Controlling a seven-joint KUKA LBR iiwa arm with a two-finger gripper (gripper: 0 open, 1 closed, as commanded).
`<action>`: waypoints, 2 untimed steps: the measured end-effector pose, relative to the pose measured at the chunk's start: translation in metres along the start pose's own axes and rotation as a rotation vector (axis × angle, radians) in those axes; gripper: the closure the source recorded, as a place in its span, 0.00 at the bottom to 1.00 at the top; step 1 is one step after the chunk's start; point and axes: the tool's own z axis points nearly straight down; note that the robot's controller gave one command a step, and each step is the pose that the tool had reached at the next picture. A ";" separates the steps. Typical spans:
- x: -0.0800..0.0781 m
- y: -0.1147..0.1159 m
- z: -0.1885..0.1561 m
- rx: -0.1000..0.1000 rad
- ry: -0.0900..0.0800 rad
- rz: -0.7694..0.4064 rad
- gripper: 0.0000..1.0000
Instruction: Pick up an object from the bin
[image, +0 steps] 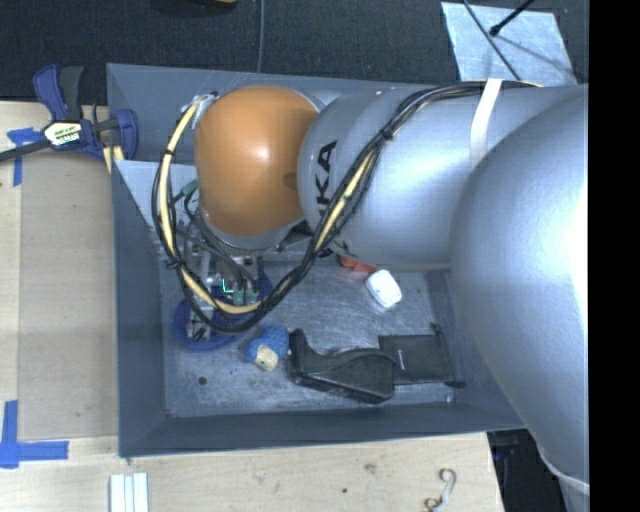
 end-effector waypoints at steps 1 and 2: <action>-0.006 -0.013 0.109 -0.001 -0.003 -0.421 0.00; -0.009 -0.011 0.104 -0.003 -0.012 -0.419 1.00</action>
Offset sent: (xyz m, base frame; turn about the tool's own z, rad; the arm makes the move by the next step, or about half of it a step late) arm 0.0058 -0.0126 -0.1078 -0.4220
